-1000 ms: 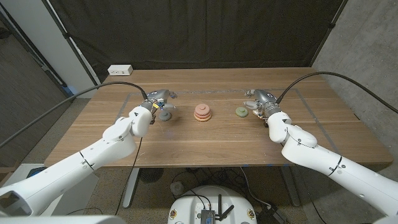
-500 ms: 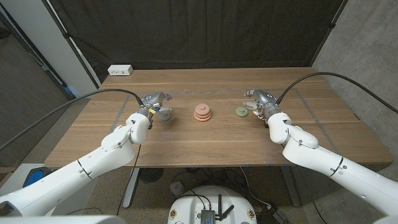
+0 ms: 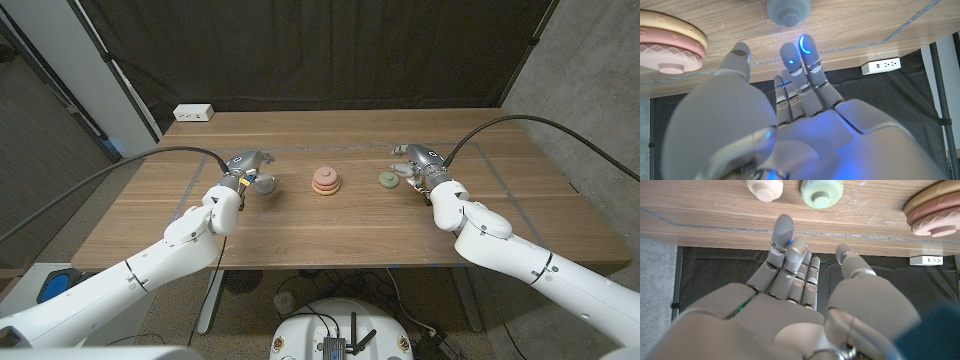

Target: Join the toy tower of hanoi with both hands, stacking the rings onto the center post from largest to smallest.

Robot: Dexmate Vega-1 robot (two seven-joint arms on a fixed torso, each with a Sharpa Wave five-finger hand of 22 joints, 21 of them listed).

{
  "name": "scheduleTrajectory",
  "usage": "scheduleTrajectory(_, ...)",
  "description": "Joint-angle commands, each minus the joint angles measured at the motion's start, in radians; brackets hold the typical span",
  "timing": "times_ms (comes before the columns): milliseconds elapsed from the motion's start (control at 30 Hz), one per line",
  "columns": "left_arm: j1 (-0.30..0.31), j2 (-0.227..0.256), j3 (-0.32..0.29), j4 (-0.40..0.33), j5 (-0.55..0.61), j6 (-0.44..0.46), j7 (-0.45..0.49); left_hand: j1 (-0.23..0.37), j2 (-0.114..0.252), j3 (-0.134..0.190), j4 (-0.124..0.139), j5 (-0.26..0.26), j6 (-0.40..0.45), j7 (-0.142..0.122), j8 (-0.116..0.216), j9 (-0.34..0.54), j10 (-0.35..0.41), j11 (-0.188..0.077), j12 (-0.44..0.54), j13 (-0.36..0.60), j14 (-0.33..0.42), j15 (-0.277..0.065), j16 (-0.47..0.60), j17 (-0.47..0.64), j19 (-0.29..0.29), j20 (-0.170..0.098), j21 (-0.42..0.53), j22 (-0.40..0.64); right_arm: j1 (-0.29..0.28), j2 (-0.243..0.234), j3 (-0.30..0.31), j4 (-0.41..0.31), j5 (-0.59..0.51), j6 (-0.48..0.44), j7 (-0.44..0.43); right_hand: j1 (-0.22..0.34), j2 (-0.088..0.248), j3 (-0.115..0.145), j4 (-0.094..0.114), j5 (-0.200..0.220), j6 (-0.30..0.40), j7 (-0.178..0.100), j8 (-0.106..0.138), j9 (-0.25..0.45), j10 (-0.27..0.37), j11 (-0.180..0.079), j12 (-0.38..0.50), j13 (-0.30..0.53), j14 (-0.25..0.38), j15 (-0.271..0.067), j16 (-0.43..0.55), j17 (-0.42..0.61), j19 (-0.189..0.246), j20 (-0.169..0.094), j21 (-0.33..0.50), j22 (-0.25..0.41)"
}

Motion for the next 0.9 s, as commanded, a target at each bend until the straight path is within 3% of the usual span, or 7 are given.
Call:
scheduleTrajectory(33,0.003,0.015,0.01,-0.012,-0.01,0.015,0.008,-0.002,0.013,0.011,0.0,0.009,0.005,0.003,-0.001,0.005,0.008,0.004,-0.002,0.003,0.01,-0.075,0.005,0.002,0.008,-0.132,-0.003,-0.001,-0.002,0.004,-0.003,0.0,-0.008,0.001,0.008,0.009,-0.004,0.004,0.002,0.003,0.001,-0.001,-0.004,0.004,-0.004,0.003,-0.003,0.003,-0.006,-0.04,-0.003,0.0,-0.007,-0.083,-0.006,0.0)
scheduleTrajectory(233,0.003,0.023,0.011,-0.018,-0.011,0.017,0.008,-0.004,0.014,0.012,0.001,0.01,0.006,0.004,-0.004,0.006,0.009,0.005,-0.005,0.003,0.012,-0.075,0.007,0.003,0.009,-0.132,-0.003,0.0,-0.003,0.008,-0.004,-0.003,-0.012,-0.002,0.007,0.01,-0.004,0.004,0.002,0.002,0.017,-0.001,0.004,0.008,-0.006,0.003,-0.002,0.002,-0.006,-0.04,-0.003,0.001,-0.007,-0.083,-0.005,0.0)
scheduleTrajectory(500,-0.001,0.029,0.013,-0.021,-0.014,0.008,0.009,-0.005,0.014,0.013,0.0,0.011,0.008,0.005,-0.006,0.007,0.013,0.005,-0.005,0.002,0.01,-0.075,0.006,0.001,0.009,-0.132,-0.004,0.0,0.018,0.005,-0.022,-0.014,-0.036,-0.035,0.04,0.015,-0.007,0.003,0.0,0.002,-0.03,0.01,-0.011,0.015,-0.03,0.01,-0.007,0.0,-0.016,-0.04,-0.012,-0.004,-0.012,-0.083,-0.006,-0.001)
scheduleTrajectory(900,0.001,0.04,0.003,-0.025,-0.023,0.002,0.007,-0.006,0.017,0.017,0.0,0.014,0.008,0.007,-0.011,0.008,0.01,0.008,-0.01,0.005,0.012,-0.075,0.009,0.002,0.009,-0.133,-0.006,0.0,0.077,0.016,-0.079,-0.008,-0.08,-0.107,0.118,0.021,-0.013,-0.001,-0.002,0.0,-0.031,0.01,-0.011,0.015,-0.056,0.01,-0.011,-0.003,-0.028,-0.04,-0.026,-0.015,-0.023,-0.083,-0.01,-0.004)
